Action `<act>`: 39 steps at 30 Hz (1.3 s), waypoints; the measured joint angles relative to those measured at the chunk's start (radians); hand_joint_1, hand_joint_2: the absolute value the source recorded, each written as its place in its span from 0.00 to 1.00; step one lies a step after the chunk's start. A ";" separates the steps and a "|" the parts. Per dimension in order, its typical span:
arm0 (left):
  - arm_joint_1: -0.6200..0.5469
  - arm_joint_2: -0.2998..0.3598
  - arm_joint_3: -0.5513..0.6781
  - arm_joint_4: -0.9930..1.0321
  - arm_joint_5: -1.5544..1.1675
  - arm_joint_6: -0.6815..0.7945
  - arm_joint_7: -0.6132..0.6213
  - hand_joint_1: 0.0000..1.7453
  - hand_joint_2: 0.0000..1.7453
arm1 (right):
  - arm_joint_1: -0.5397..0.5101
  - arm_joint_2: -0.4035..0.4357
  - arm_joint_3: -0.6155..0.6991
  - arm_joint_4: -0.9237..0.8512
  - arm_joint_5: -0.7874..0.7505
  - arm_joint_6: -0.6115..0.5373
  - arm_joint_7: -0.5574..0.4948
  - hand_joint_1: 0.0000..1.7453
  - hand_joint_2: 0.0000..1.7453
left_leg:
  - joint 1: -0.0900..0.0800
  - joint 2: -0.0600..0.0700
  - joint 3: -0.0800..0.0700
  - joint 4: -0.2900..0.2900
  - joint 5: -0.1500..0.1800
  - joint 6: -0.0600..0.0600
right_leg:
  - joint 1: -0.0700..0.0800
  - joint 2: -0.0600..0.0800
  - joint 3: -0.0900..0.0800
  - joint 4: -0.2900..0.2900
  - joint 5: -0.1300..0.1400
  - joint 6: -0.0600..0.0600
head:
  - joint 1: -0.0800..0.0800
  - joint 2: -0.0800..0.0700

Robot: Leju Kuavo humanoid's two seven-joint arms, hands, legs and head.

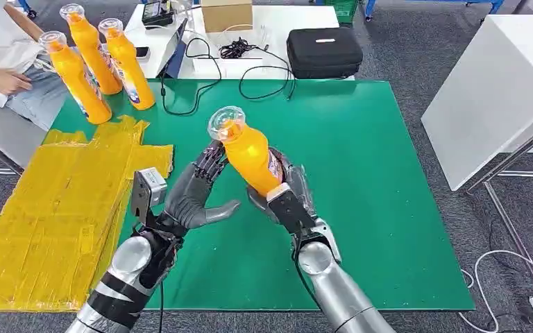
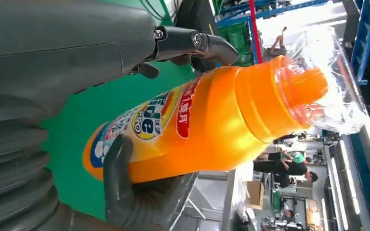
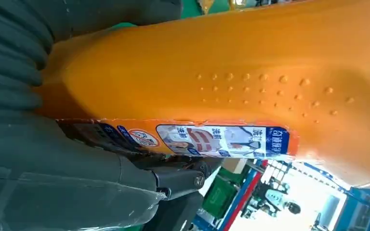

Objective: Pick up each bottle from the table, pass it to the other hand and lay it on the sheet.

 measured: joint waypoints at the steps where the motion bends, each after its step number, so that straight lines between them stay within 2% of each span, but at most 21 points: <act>1: -0.001 0.000 0.000 0.001 0.002 0.000 0.000 0.00 1.00 | -0.002 0.002 0.008 0.005 0.007 0.003 0.000 1.00 1.00 | 0.000 0.000 0.000 0.000 0.000 0.000 | 0.000 0.000 0.000 0.000 0.000 0.000 | 0.000 0.000; 13: -0.018 0.000 0.003 0.033 0.025 0.009 -0.001 0.00 1.00 | -0.007 0.050 0.167 0.085 0.119 -0.006 -0.015 1.00 1.00 | 0.000 0.000 0.000 0.000 0.000 0.000 | 0.000 0.000 0.000 0.000 0.000 0.000 | 0.000 0.000; 19: -0.017 0.001 0.017 0.047 0.034 0.015 -0.012 0.00 1.00 | -0.009 0.047 0.227 0.071 0.143 -0.006 0.030 1.00 1.00 | 0.000 0.000 0.000 0.000 0.000 0.000 | 0.000 0.000 0.000 0.000 0.000 0.000 | 0.000 0.000; 31: -0.003 0.004 0.045 0.048 0.048 0.019 -0.020 0.00 1.00 | -0.016 0.039 0.268 0.068 0.143 -0.007 0.042 1.00 1.00 | 0.000 0.000 0.000 0.000 0.000 0.000 | 0.000 0.000 -0.001 0.000 0.000 0.000 | 0.000 0.000; 32: -0.003 0.004 0.045 0.048 0.048 0.019 -0.020 0.09 1.00 | -0.016 0.038 0.268 0.068 0.143 -0.007 0.042 1.00 1.00 | 0.000 0.000 0.000 0.000 0.000 0.000 | 0.000 0.000 -0.001 0.000 0.000 0.000 | 0.000 0.000; 33: -0.002 0.004 0.045 0.049 0.048 0.019 -0.020 0.92 1.00 | -0.016 0.037 0.269 0.068 0.143 -0.007 0.042 1.00 1.00 | 0.000 0.000 0.000 0.000 0.000 0.000 | 0.000 0.000 -0.001 0.000 0.000 0.000 | 0.000 0.000; 34: -0.002 0.004 0.045 0.049 0.048 0.019 -0.020 1.00 1.00 | -0.016 0.037 0.270 0.068 0.143 -0.007 0.042 1.00 1.00 | 0.000 0.000 0.000 0.000 0.000 0.000 | 0.000 0.000 -0.001 0.000 0.000 0.000 | 0.000 0.000; 39: 0.001 0.003 0.046 0.049 0.051 0.024 -0.023 1.00 1.00 | -0.016 0.035 0.275 0.068 0.135 -0.008 0.044 1.00 1.00 | 0.000 0.000 0.000 0.000 0.000 0.000 | 0.000 0.000 -0.001 0.000 0.000 0.000 | 0.000 0.000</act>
